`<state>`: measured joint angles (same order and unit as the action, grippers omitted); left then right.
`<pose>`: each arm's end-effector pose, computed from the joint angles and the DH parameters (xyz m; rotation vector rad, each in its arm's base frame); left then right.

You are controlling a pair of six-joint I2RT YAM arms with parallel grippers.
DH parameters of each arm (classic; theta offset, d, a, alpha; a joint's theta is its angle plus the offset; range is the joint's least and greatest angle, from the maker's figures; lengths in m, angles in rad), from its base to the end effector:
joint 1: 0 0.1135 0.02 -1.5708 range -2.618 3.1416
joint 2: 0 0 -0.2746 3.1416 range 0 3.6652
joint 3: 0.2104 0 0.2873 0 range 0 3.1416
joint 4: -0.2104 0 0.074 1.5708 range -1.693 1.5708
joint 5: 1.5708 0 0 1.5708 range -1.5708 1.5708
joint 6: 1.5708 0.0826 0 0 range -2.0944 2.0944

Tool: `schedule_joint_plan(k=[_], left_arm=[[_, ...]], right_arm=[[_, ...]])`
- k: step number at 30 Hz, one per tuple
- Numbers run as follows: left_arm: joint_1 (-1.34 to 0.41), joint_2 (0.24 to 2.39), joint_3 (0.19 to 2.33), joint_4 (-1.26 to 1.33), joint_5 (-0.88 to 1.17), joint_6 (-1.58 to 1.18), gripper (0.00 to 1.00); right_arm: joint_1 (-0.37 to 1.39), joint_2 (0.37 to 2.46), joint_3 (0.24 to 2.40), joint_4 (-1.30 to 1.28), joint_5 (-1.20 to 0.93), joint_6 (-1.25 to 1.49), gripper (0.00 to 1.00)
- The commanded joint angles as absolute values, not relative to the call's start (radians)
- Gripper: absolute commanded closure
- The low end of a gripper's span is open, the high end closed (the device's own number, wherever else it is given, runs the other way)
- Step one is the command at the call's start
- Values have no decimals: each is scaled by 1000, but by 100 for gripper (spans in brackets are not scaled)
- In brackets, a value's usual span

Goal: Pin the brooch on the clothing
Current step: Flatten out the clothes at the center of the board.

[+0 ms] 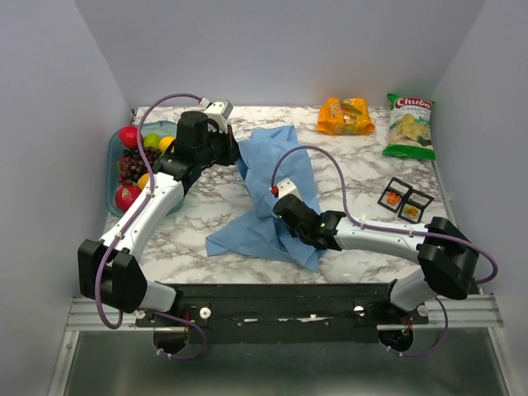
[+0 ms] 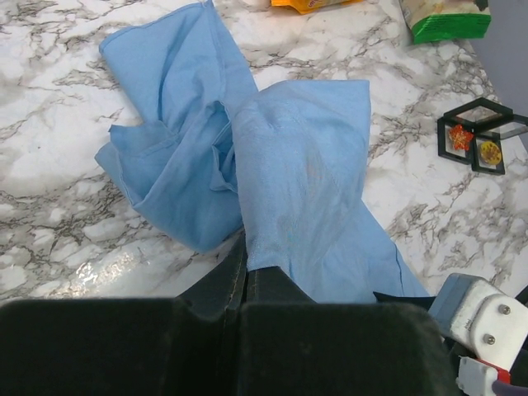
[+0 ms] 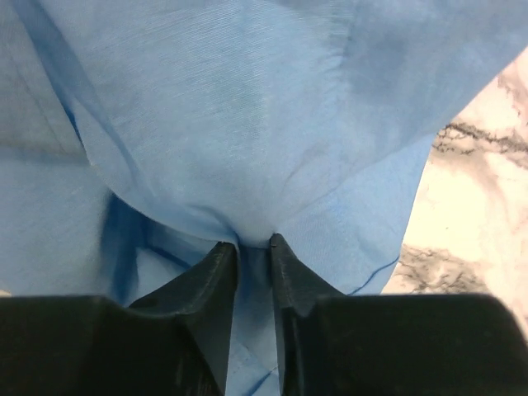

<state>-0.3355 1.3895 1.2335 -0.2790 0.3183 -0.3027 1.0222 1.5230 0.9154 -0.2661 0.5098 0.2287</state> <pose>0.3650 -0.1547 0.3350 0.2431 2.0430 -0.7216 0.2251 0.2909 0.1646 -0.6860 2.1994 0.0034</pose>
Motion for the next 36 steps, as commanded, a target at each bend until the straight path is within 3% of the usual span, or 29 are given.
schedule_joint_plan(k=[1, 5, 19, 21, 24, 30, 36], left_arm=[[-328, 1356, 1221, -278, 293, -284, 100], [-328, 1348, 1223, -288, 272, -272, 100], [-328, 1354, 1229, -321, 230, -235, 100], [-328, 1351, 1230, -322, 226, -232, 100], [-328, 1348, 1230, -325, 207, -218, 100], [-328, 1290, 1223, -321, 55, -166, 100], [-344, 1187, 1307, -302, 20, -66, 100]], right_arm=[[1029, 1520, 926, -301, 607, 242, 77], [1028, 1496, 940, -327, 600, 250, 82], [990, 1365, 991, -391, 387, 294, 82], [979, 1364, 985, -390, 380, 296, 86], [965, 1374, 965, -391, 446, 298, 99], [887, 1299, 1012, -434, 566, 247, 99], [845, 1209, 1228, -433, 751, 16, 99]])
